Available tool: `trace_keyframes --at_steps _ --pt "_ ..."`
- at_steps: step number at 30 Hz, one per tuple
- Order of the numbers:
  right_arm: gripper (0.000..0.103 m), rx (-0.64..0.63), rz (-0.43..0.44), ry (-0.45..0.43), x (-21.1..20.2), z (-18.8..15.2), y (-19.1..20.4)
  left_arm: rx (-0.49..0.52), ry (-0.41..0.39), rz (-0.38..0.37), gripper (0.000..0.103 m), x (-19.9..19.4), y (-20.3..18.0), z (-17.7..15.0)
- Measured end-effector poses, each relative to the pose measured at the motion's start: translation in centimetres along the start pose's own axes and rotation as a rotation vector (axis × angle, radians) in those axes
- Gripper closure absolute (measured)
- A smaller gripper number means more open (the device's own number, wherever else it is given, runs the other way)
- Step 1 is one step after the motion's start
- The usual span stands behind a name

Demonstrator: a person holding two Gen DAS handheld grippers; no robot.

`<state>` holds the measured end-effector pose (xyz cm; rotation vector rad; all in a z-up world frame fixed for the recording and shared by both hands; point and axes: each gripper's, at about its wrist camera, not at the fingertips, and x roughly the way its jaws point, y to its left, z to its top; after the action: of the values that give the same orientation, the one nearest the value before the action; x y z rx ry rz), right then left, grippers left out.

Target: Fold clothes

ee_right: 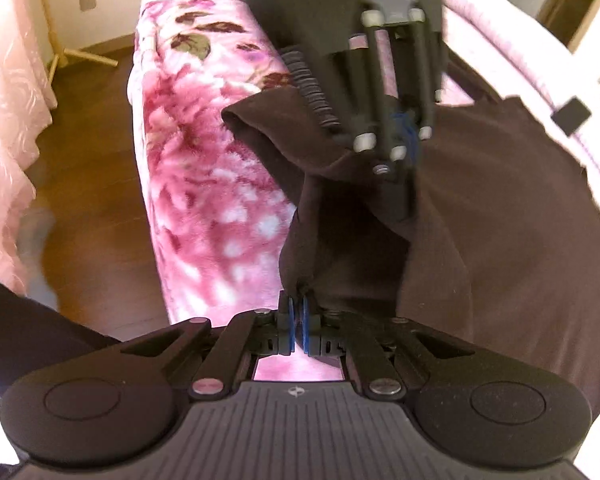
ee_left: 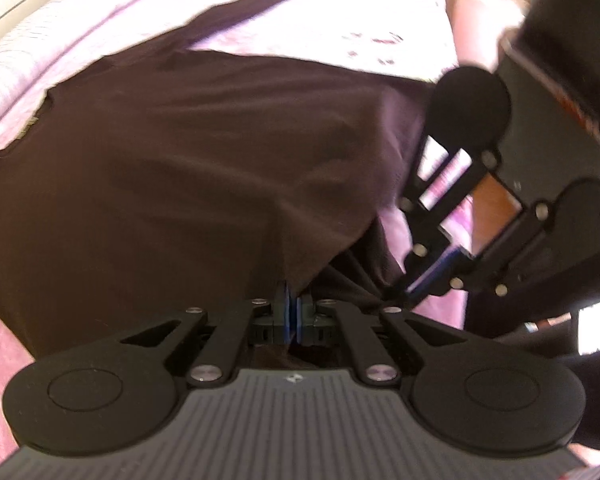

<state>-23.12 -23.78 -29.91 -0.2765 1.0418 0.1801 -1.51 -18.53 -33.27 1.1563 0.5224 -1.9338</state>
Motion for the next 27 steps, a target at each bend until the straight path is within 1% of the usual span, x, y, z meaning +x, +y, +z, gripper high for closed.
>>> trace_keyframes --at_steps 2,3,4,5,6,8,10,11,12,13,14,15,17,18,19,21,23,24,25,27 --pt "0.097 -0.013 0.019 0.001 -0.1 0.4 0.7 0.015 0.008 -0.012 0.099 0.3 -1.1 -0.5" --pt "0.097 -0.022 0.028 0.003 -0.1 0.6 1.1 0.016 0.01 -0.018 0.095 0.4 -1.5 -0.8" --pt "0.1 -0.017 0.024 0.007 -0.3 0.5 1.2 0.016 0.013 -0.024 0.091 0.5 -1.9 -1.0" --pt "0.103 -0.002 0.011 0.013 -0.5 0.1 1.1 0.008 0.012 -0.025 0.09 0.4 -2.1 -1.2" --pt "0.103 0.013 -0.002 0.019 -0.8 -0.3 1.1 0.002 0.013 -0.021 0.09 0.1 -2.5 -1.6" --pt "0.103 0.042 -0.028 0.03 -1.4 -1.0 1.0 -0.005 0.018 0.011 0.084 -0.7 -3.2 -2.6" --pt "0.101 0.071 -0.054 0.041 -2.0 -1.7 0.8 -0.019 0.019 0.078 0.077 -1.7 -3.7 -4.1" --pt "0.098 0.086 -0.067 0.047 -2.2 -2.1 0.8 -0.026 0.02 0.112 0.075 -2.2 -3.9 -4.9" --pt "0.093 0.1 -0.08 0.052 -2.5 -2.4 0.7 -0.038 0.029 0.157 0.072 -2.7 -4.2 -5.9" --pt "0.091 0.115 -0.093 0.058 -2.8 -2.8 0.7 -0.059 0.044 0.188 0.072 -3.0 -4.2 -6.7" --pt "0.086 0.13 -0.106 0.064 -3.1 -3.2 0.6 -0.08 0.059 0.22 0.072 -3.3 -4.2 -7.5" --pt "0.079 0.144 -0.119 0.069 -3.4 -3.5 0.5 -0.106 0.072 0.245 0.072 -3.4 -4.1 -8.0" --pt "0.075 0.183 -0.172 0.078 -4.1 -4.7 -0.1 -0.157 0.096 0.296 0.07 -3.6 -3.8 -9.1" --pt "0.068 0.199 -0.207 0.084 -4.5 -5.2 -0.5 -0.186 0.106 0.304 0.07 -3.4 -3.6 -9.4" --pt "0.066 0.216 -0.234 0.095 -4.6 -5.8 -0.9 -0.215 0.116 0.313 0.07 -3.3 -3.3 -9.6" --pt "0.057 0.257 -0.276 0.121 -4.8 -7.1 -1.9 -0.261 0.131 0.331 0.07 -2.9 -3.0 -10.0" --pt "0.053 0.289 -0.299 0.153 -4.9 -8.3 -2.7 -0.265 0.137 0.345 0.074 -2.6 -3.0 -10.0" --pt "0.048 0.304 -0.308 0.17 -4.9 -8.9 -3.0 -0.264 0.148 0.353 0.085 -2.7 -3.0 -10.1" --pt "0.047 0.319 -0.317 0.185 -4.9 -9.4 -3.3 -0.271 0.154 0.363 0.099 -3.2 -2.9 -10.4" --pt "0.045 0.36 -0.332 0.207 -5.1 -10.4 -4.0 -0.286 0.166 0.382 0.1 -4.1 -2.6 -11.1"
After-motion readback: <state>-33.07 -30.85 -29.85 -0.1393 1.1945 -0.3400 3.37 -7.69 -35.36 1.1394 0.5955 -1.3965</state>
